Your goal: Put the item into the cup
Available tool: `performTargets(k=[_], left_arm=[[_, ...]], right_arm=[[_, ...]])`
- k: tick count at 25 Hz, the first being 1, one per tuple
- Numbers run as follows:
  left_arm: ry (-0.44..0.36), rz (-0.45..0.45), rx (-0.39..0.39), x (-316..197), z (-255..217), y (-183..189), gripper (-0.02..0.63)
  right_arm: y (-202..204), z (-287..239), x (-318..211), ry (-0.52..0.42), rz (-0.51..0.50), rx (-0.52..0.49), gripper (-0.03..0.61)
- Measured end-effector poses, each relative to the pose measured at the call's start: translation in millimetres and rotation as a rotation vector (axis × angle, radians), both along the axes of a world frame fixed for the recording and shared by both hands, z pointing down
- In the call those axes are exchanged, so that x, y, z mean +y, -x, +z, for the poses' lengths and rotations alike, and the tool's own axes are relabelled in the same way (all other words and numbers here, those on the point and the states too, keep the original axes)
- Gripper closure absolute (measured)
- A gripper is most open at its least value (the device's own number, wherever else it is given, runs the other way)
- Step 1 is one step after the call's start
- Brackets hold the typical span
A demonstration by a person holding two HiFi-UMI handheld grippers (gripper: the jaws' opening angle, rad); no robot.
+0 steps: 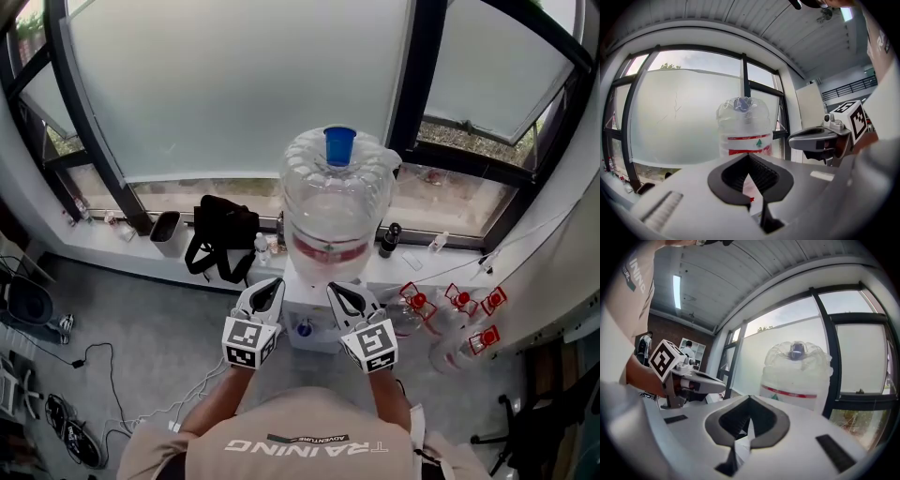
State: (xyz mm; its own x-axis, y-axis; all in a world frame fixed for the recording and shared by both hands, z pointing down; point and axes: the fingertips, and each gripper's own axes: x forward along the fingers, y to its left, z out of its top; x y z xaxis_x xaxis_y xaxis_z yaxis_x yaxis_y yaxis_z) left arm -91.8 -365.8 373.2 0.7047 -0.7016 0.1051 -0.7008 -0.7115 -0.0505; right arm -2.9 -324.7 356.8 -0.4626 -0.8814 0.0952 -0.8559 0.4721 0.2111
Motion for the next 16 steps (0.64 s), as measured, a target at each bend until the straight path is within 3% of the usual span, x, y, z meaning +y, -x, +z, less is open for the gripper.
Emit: performTargets(k=[16], left_arm=[[-0.016,0.08,0.016,2.5,-10.7,-24.9,0.606]], right_arm=[[-18.8,-1.6,3.7,-0.007,0.058,-0.013,0.568]])
